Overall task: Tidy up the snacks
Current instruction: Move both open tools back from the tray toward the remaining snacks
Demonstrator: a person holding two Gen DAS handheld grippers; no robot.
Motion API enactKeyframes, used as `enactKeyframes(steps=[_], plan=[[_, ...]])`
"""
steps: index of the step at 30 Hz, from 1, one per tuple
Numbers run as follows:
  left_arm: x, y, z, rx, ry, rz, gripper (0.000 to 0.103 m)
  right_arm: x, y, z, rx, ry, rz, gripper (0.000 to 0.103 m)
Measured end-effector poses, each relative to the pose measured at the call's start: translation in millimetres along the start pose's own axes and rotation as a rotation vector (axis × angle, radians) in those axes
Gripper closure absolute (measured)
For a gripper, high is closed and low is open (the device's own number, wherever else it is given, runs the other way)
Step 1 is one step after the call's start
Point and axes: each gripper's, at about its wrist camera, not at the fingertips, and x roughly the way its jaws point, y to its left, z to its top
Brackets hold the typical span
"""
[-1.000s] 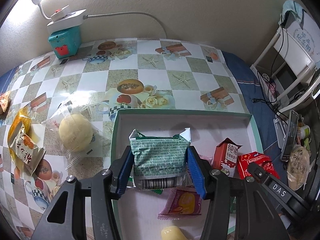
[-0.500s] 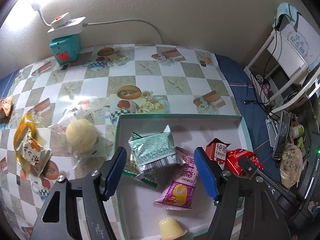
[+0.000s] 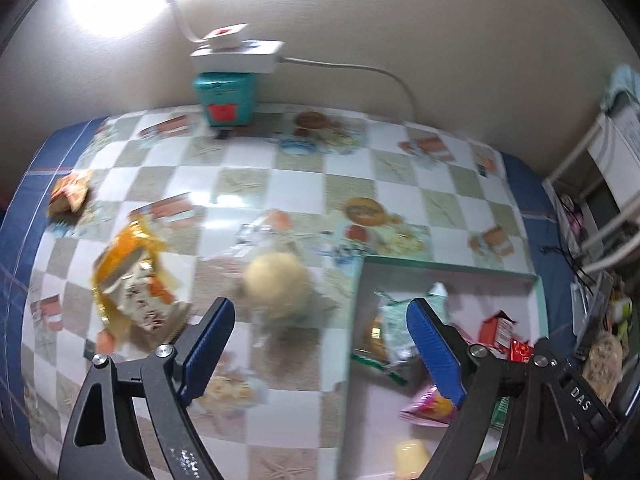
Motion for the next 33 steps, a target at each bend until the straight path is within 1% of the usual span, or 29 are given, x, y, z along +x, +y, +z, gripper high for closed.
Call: enactKeyframes(steps=[7, 14, 20, 26, 29, 33], plan=[[-15.2, 46.0, 4.6, -0.106, -0.024, 0.022, 0.015, -10.4, 21.6, -4.3, -0.053, -0.026, 0.008, 0.0], [-33.9, 83.6, 9.2, -0.171, -0.057, 0.041, 0.015, -23.3, 45.5, -10.7, -0.113, -0.056, 0.009, 0.0], [-43.5, 123.3, 8.4, -0.233, -0.073, 0.095, 0.015, -34.0, 60.4, -14.4, -0.151, -0.079, 0.01, 0.0], [-59.4, 179.0, 4.4, -0.309, -0.088, 0.146, 0.015, -40.8, 77.4, -19.6, -0.201, -0.083, 0.019, 0.0], [-69.2, 214.0, 0.1, -0.367, -0.102, 0.175, 0.014, -41.6, 85.5, -23.3, -0.225, -0.079, 0.023, 0.0], [-74.7, 258.4, -13.4, -0.477, -0.099, 0.209, 0.014, -44.1, 99.5, -29.0, -0.254, -0.088, 0.033, 0.0]])
